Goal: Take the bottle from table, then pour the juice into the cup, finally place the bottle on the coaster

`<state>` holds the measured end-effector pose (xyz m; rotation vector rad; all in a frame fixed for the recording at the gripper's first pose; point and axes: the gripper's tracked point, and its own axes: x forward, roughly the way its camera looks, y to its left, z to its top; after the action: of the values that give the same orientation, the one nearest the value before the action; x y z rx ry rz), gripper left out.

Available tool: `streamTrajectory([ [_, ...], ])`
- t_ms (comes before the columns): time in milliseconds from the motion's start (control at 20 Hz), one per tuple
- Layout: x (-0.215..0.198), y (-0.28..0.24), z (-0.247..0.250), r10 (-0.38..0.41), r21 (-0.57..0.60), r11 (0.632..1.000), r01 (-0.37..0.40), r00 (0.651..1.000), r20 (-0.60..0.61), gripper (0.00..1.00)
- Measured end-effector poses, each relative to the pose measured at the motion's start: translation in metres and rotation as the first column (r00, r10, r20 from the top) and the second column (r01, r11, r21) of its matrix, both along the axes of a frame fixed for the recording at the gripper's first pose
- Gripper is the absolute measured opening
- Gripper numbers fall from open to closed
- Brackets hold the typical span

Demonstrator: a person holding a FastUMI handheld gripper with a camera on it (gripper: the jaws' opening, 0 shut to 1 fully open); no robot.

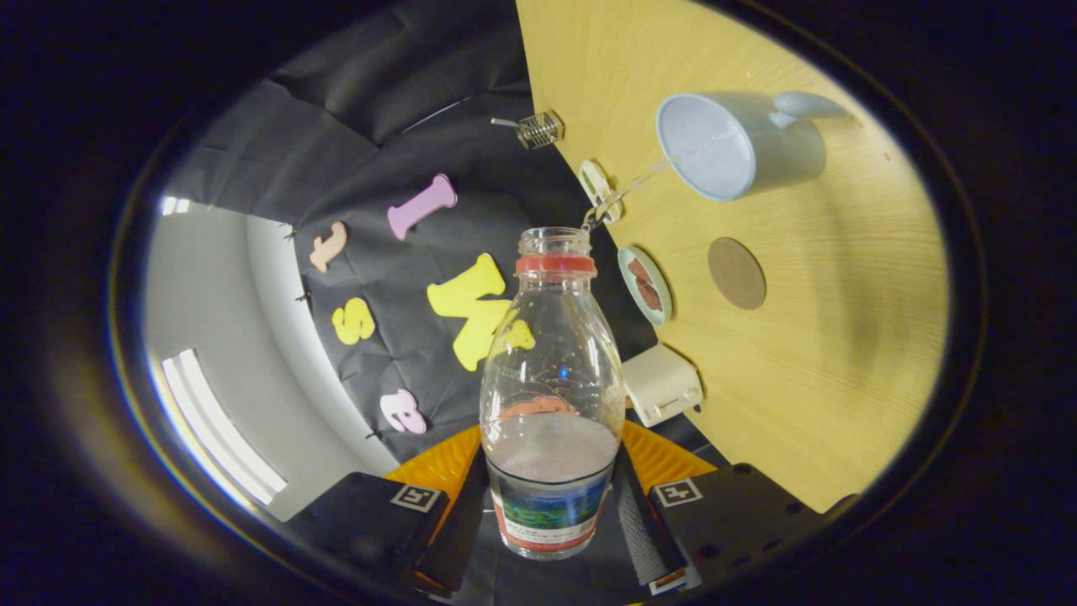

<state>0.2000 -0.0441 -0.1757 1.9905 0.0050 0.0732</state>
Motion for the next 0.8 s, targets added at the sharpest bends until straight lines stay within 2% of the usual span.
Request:
streamTrajectory([
  [800,-0.003,-0.037,0.009,-0.022,0.122,0.992,0.017,0.999,0.044,0.77],
])
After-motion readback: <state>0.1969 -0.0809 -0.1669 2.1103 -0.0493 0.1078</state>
